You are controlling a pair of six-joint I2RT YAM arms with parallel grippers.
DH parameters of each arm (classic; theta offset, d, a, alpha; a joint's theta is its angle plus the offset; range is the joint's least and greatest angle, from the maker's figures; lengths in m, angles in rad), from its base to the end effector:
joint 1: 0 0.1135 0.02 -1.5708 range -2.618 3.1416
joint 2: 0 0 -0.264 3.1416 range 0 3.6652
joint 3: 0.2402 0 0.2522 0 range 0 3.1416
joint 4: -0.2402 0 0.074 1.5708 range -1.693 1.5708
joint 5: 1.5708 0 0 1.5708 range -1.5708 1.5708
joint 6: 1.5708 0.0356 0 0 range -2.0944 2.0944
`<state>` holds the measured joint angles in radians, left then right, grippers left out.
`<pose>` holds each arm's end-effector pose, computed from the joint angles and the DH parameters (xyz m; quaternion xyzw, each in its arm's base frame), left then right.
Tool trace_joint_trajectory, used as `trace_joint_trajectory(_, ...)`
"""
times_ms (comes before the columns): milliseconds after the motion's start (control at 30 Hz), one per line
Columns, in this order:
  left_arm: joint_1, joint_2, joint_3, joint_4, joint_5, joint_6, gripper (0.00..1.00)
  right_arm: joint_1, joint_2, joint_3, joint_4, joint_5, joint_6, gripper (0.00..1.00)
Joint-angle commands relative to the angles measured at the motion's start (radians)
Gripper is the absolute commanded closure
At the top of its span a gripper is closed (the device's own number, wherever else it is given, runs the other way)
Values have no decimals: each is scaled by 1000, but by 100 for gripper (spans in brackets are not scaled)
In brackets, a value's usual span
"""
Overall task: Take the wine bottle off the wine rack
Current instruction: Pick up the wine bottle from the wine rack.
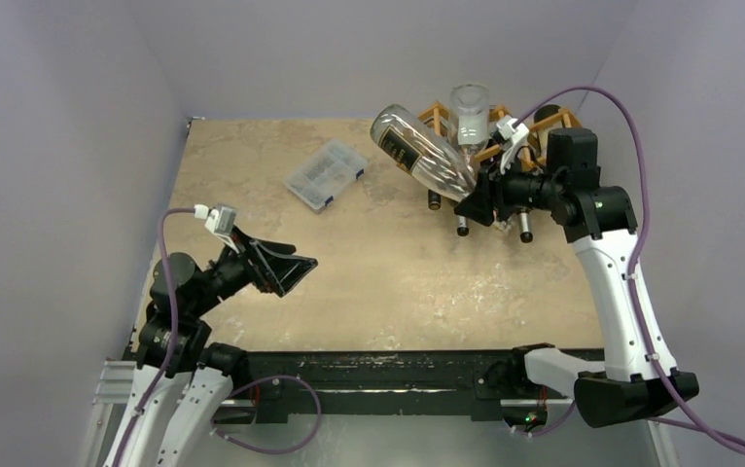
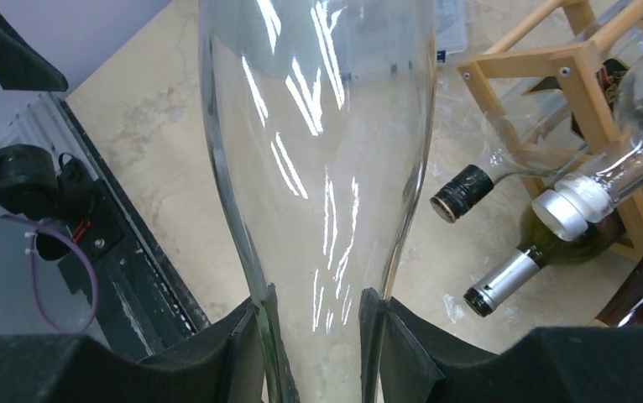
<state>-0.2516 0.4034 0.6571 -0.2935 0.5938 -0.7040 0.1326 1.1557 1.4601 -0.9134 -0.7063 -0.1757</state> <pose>0.0945 -0.0449 0.3326 0.0429 0.7174 -0.4920 0.4914 0.2072 0.0510 0.4279 -0.2858 0.7974 0.2972 0.4405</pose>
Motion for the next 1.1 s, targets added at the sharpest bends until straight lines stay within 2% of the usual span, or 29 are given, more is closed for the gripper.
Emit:
trace_joint_trajectory(0,-6,-14,57,-31,-11,36,0,49,-49,42,133,-111,-78,100)
trace_joint_trajectory(400,-6,-14,180,-206,-20,163,0,185,-38,-29,59,-75,-209,100)
trace_joint_trajectory(633,-6,-6,262,-322,7,320,0,234,-19,-61,0,-28,-312,100)
trace_joint_trajectory(800,-6,-2,255,-277,74,378,0,263,-7,-102,-32,27,-385,100)
trace_joint_trajectory(1067,-12,48,185,-148,146,387,0,279,28,-158,-91,83,-523,100)
